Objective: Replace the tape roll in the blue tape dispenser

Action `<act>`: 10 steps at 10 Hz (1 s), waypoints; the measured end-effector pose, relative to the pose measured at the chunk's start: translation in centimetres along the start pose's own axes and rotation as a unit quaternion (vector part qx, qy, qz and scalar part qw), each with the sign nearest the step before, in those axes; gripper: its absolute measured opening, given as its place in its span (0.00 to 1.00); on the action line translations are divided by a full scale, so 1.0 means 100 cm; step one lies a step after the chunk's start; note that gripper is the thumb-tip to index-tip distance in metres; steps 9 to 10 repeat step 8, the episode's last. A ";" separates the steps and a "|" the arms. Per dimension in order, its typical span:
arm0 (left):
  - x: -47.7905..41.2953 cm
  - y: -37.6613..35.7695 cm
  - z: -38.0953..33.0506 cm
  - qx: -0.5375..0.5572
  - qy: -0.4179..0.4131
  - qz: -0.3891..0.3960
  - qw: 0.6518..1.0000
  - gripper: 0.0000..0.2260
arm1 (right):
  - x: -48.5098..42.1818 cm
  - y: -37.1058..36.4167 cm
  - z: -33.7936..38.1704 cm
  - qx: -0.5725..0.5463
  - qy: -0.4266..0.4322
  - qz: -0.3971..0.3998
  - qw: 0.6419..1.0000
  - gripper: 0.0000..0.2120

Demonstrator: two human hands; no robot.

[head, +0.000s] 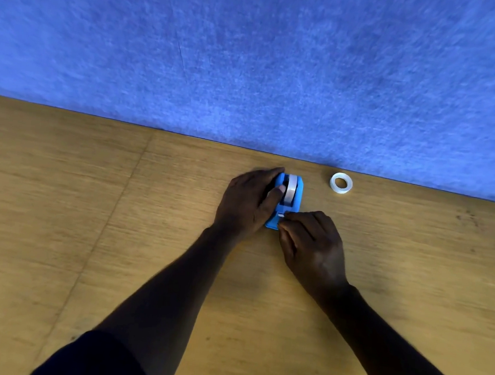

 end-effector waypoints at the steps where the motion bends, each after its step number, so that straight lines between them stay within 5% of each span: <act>1: 0.001 0.001 -0.001 0.002 0.005 0.000 1.000 0.23 | 0.003 0.001 0.001 0.000 -0.001 0.000 1.000 0.05; 10: 0.038 0.008 -0.010 0.031 0.024 0.065 0.997 0.38 | 0.051 0.050 -0.021 0.055 -0.153 0.149 0.975 0.14</act>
Point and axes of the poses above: each hand's wrist, its own x-axis away from the middle knuckle, its own y-axis out of the back of the hand, z = x × y, the point moved 7 cm from there along -x, towards the middle knuckle, and after that the axes turned 1 degree about y, right-handed, at the moved point
